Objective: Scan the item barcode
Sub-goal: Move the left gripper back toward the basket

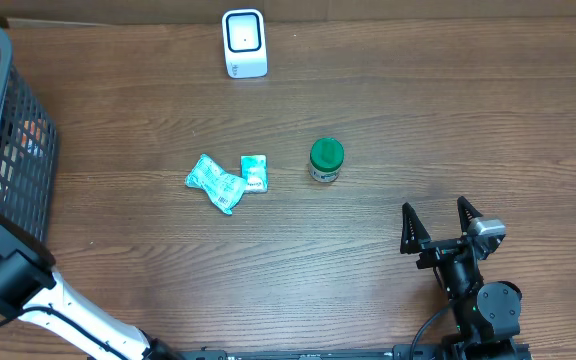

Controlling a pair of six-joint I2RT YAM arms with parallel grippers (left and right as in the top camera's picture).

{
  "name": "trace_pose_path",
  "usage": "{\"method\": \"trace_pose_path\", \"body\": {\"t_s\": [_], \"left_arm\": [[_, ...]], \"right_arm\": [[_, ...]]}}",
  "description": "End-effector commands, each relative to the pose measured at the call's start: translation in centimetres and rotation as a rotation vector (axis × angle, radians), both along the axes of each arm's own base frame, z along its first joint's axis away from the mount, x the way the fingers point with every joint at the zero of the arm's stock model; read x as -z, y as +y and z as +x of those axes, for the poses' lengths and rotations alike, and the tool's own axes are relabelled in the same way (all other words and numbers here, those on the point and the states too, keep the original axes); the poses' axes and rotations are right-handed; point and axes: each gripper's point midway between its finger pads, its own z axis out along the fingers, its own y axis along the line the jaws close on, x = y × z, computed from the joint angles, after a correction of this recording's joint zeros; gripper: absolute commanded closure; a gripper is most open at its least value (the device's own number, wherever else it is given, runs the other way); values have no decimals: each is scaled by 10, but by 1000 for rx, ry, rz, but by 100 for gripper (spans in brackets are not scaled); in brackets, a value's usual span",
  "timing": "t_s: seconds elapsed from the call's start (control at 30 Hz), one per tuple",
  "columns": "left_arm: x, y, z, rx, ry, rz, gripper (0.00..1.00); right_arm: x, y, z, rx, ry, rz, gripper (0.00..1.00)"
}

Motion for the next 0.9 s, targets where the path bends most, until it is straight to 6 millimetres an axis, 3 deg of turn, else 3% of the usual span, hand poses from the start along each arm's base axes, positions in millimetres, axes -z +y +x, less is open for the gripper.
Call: {"method": "trace_pose_path", "body": {"t_s": [0.0,0.33,0.53,0.7,0.73,0.8,0.87], "left_arm": [[16,-10,14,98,-6,8,26],[62,-28,30,199,48,21,36],[64,-30,32,203,52,18,59],[67,-29,28,193,73,22,70],[67,-27,27,189,80,28,74],[68,-29,28,190,88,36,92],[66,-29,28,176,86,29,96]], "right_arm": [[2,-1,0,6,-5,-7,0],[2,-1,0,6,-5,-7,0],[2,-1,0,6,-5,-6,0],[2,-1,0,6,-5,-7,0],[2,-1,0,6,-5,-7,0],[2,-1,0,6,-5,-7,0],[2,-1,0,6,-5,-7,0]]}}
